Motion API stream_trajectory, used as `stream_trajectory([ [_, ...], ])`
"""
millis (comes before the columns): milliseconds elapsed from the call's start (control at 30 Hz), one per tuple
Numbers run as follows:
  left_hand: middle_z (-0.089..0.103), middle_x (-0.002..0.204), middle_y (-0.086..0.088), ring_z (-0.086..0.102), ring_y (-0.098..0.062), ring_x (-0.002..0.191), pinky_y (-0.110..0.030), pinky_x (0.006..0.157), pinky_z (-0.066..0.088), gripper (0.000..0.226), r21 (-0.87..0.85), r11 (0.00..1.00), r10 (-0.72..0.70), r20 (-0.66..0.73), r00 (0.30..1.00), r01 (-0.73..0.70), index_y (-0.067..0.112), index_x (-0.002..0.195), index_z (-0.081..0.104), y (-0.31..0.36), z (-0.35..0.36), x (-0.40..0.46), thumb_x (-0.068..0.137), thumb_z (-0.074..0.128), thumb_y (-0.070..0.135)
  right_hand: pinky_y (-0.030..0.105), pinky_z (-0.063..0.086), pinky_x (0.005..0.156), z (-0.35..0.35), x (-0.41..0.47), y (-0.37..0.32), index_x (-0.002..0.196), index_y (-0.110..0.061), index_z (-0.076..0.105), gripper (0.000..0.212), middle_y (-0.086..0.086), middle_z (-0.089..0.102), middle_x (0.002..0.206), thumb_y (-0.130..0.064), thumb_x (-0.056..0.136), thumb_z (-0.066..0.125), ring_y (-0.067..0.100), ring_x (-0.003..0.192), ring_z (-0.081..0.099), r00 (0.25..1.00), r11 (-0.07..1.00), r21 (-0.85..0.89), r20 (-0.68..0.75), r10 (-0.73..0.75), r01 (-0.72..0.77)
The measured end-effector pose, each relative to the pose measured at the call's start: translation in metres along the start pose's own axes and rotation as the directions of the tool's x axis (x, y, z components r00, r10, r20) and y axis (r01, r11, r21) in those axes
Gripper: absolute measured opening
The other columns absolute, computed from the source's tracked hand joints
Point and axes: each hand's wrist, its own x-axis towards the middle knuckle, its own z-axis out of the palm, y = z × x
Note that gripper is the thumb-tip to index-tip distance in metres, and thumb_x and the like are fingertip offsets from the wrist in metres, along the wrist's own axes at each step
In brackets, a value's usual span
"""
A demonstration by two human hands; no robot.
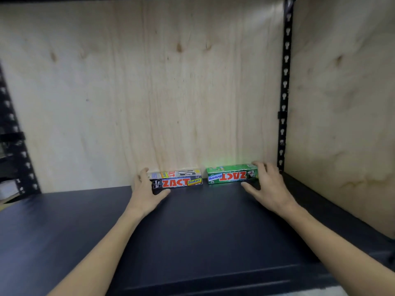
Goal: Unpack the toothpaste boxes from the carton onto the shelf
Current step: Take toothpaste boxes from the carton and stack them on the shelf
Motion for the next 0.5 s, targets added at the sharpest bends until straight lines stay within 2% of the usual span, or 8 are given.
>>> stream_trajectory([
  [167, 0.033, 0.151, -0.003, 0.024, -0.023, 0.143, -0.036, 0.116, 0.027, 0.085, 0.006, 0.996, 0.095, -0.016, 0.995, -0.095, 0.017, 0.15, 0.027, 0.012, -0.014, -0.045, 0.085, 0.076, 0.044, 0.041, 0.038, 0.111, -0.016, -0.039, -0.03, 0.149, -0.011, 0.034, 0.077, 0.008, 0.042, 0.136, -0.049, 0.091, 0.065, 0.024, 0.129, 0.039, 0.998, 0.995, 0.081, 0.02, -0.064, 0.062],
  [267, 0.034, 0.153, 0.001, 0.03, -0.024, 0.139, -0.04, 0.117, 0.031, 0.08, 0.052, 0.976, 0.213, 0.005, 0.977, -0.213, 0.023, 0.152, 0.028, 0.02, -0.026, -0.077, 0.089, 0.068, 0.051, 0.042, 0.037, 0.112, -0.025, -0.062, -0.047, 0.15, -0.006, 0.032, 0.081, 0.011, 0.044, 0.136, -0.05, 0.091, 0.065, 0.026, 0.129, 0.04, 0.997, 0.992, 0.106, 0.029, -0.076, 0.072],
  [333, 0.035, 0.154, 0.0, 0.034, -0.025, 0.137, -0.042, 0.116, 0.033, 0.082, 0.098, 0.966, 0.234, 0.055, 0.971, -0.238, 0.02, 0.153, 0.027, 0.026, -0.035, -0.099, 0.09, 0.063, 0.057, 0.042, 0.036, 0.113, -0.031, -0.078, -0.059, 0.15, -0.005, 0.032, 0.082, 0.013, 0.045, 0.134, -0.049, 0.09, 0.065, 0.027, 0.128, 0.041, 0.996, 0.989, 0.129, 0.035, -0.081, 0.076],
  [433, 0.046, 0.146, -0.007, 0.041, -0.026, 0.134, -0.042, 0.113, 0.037, 0.077, 0.186, 0.944, 0.255, 0.103, 0.961, -0.271, 0.013, 0.15, 0.036, 0.036, -0.048, -0.134, 0.092, 0.058, 0.058, 0.042, 0.041, 0.105, -0.044, -0.11, -0.083, 0.146, -0.004, 0.039, 0.074, 0.009, 0.05, 0.116, -0.043, 0.09, 0.068, 0.021, 0.107, 0.048, 0.998, 0.978, 0.197, 0.0, -0.068, 0.067],
  [500, 0.051, 0.141, -0.004, 0.045, -0.024, 0.131, -0.04, 0.11, 0.038, 0.06, 0.178, 0.935, 0.3, 0.059, 0.952, -0.306, 0.015, 0.142, 0.048, 0.041, -0.057, -0.17, 0.096, 0.055, 0.052, 0.043, 0.044, 0.098, -0.046, -0.143, -0.104, 0.139, -0.005, 0.049, 0.059, 0.004, 0.052, 0.106, -0.035, 0.092, 0.069, 0.016, 0.095, 0.048, 0.991, 0.96, 0.25, -0.069, -0.111, 0.125],
])
